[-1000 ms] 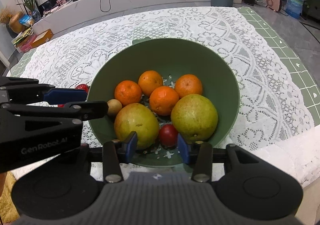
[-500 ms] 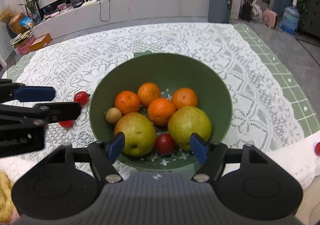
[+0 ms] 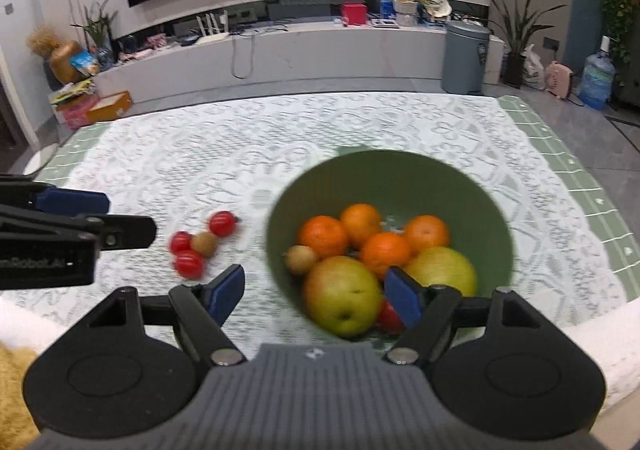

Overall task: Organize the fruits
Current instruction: 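Withdraw both tools from the colander toward the remaining tomatoes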

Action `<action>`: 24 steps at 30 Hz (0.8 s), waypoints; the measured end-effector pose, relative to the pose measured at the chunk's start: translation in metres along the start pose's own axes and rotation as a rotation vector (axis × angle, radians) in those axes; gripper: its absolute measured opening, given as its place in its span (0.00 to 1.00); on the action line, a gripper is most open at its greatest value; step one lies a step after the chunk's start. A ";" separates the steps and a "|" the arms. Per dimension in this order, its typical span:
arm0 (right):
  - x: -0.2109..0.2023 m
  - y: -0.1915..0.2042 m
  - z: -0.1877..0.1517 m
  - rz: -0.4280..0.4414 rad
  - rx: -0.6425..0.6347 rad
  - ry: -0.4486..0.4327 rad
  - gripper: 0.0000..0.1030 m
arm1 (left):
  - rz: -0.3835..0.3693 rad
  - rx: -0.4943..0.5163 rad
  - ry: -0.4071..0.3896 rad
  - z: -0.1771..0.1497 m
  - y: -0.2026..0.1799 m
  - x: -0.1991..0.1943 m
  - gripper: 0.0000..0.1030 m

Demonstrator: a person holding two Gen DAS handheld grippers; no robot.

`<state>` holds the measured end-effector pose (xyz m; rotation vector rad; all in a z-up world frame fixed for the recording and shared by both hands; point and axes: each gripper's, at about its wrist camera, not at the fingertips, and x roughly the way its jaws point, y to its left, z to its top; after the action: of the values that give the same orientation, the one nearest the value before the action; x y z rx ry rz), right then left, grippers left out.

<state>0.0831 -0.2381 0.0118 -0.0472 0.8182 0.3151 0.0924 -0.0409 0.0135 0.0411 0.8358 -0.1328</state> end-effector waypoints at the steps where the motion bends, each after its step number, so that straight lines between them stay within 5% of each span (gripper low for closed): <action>1: 0.000 0.006 -0.001 0.012 -0.006 -0.006 0.72 | 0.003 -0.008 0.000 -0.002 0.004 -0.001 0.65; 10: 0.007 0.060 -0.014 0.100 -0.122 -0.020 0.72 | 0.019 -0.106 0.008 -0.017 0.040 -0.003 0.65; 24: 0.039 0.100 -0.020 0.081 -0.270 0.015 0.70 | -0.013 -0.144 0.028 -0.030 0.065 0.019 0.65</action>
<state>0.0639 -0.1366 -0.0222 -0.2699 0.7894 0.5008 0.0920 0.0246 -0.0219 -0.0976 0.8717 -0.0838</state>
